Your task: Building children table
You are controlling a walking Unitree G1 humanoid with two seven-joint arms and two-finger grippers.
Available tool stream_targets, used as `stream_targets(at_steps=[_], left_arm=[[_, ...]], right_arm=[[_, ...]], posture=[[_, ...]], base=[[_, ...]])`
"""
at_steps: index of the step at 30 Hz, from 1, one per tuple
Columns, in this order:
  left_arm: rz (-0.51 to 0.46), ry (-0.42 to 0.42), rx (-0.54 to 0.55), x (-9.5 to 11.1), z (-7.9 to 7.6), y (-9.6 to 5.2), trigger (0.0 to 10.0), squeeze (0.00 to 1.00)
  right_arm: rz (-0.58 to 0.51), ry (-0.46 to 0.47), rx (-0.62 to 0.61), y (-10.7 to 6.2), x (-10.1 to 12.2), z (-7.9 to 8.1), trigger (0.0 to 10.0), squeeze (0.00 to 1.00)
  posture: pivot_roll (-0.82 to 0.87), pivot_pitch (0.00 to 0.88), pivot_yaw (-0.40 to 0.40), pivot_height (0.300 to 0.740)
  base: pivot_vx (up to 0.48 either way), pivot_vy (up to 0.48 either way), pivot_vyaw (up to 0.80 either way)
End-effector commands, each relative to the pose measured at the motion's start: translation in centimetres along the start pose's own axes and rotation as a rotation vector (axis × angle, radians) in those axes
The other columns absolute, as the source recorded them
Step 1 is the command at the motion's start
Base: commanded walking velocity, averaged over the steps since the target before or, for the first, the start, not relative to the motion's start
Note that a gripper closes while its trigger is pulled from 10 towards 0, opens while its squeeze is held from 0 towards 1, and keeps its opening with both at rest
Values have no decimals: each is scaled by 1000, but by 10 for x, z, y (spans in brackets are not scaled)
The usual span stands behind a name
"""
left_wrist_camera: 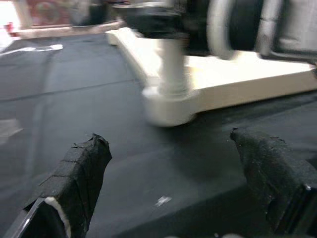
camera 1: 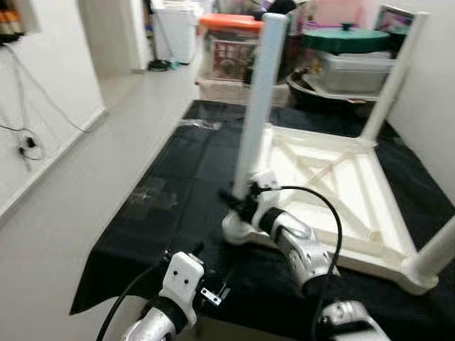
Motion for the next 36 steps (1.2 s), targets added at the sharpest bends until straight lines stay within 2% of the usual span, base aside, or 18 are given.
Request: stream_targets(at_steps=[1, 3, 11, 12, 13, 14, 15, 16, 17, 23, 26, 28, 30, 31, 32, 34, 35, 36], left_arm=[[5, 5, -9, -2, 0, 0, 10000, 0], [6, 3, -11, -2, -1, 0, 10000, 0], [7, 4, -13, -3, -2, 0, 10000, 0], [7, 3, -15, -3, -2, 0, 10000, 0], [7, 2, -17, -3, -3, 0, 10000, 0], [7, 2, -17, -3, -3, 0, 10000, 0], [7, 1, -18, -3, -3, 0, 10000, 0], [7, -1, -19, -3, -3, 1, 10000, 0], [7, -1, -20, -3, -3, 1, 10000, 0], [7, -1, -21, -4, -3, 2, 10000, 0], [5, -1, -22, -4, -2, 4, 10000, 0], [5, 0, -21, -4, -1, 4, 10000, 0], [5, 0, -21, -4, -1, 4, 10000, 0], [4, 0, -20, -4, -1, 5, 10000, 0], [4, 0, -20, -4, -1, 5, 10000, 0], [2, 3, -12, -3, 0, 5, 10000, 0], [2, 3, -12, -3, 0, 5, 10000, 0], [1, 4, -10, -3, 0, 6, 10000, 0]], right_arm=[[9, 47, -274, -12, -5, -36, 0, 0], [-11, 69, -380, -25, -10, -31, 0, 0], [-9, 110, -442, -30, -15, -16, 0, 0], [-18, 114, -395, -26, -13, -6, 10000, 0], [-26, 121, -332, -22, -12, 2, 10000, 592], [-26, 121, -332, -22, -12, 2, 10000, 592], [-39, 131, -258, -19, -10, 10, 10000, 1000], [-69, 131, -198, -16, -4, 17, 10000, 1000], [-90, 130, -175, -14, 0, 16, 10000, 0], [-116, 147, -35, -9, 10, 14, 10000, 0], [-21, 144, 283, 1, 14, 6, 10000, 0], [23, 149, 382, 0, 15, 7, 10000, 0], [23, 149, 382, 0, 15, 7, 10000, 0], [70, 143, 516, -3, 18, 10, 10000, 0], [70, 143, 516, -3, 18, 10, 10000, 0], [152, 104, 807, -12, 28, 27, 10000, 0], [152, 104, 807, -12, 28, 27, 10000, 0], [183, 95, 915, -17, 31, 34, 10000, 0]], posture=[[126, 0, -64, 740], [130, 0, -66, 740], [129, 0, -69, 740], [125, 0, -68, 740], [125, 0, -69, 740], [125, 0, -69, 740], [125, 0, -69, 740], [123, 0, -66, 740], [123, 0, -67, 740], [118, 0, -64, 740], [116, 0, -64, 740], [117, 0, -67, 740], [117, 0, -67, 740], [115, 0, -68, 740], [115, 0, -68, 740], [120, 0, -75, 740], [120, 0, -75, 740], [122, 0, -76, 740]], base=[[0, 0, 0], [0, 0, 0], [0, 0, 0], [0, 0, 0], [0, 0, 0], [0, 0, 0], [0, 0, 0], [0, 0, 0], [0, 0, 0], [0, 0, 0], [0, 0, 0], [0, 0, 0], [0, 0, 0], [0, 0, 0], [0, 0, 0], [0, 0, 0], [0, 0, 0], [0, 0, 0]])
Point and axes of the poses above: a point about 5 cm out from each wrist's last joint towards the gripper, its own y axis pointing out of the wrist towards the gripper, its own x axis along the axis of the wrist's last joint, z = x × y, the point moved 2 cm from there along y, pointing out of the wrist towards the gripper, and after that the axes turned 8 degrees about y, right-handed, at the moved point
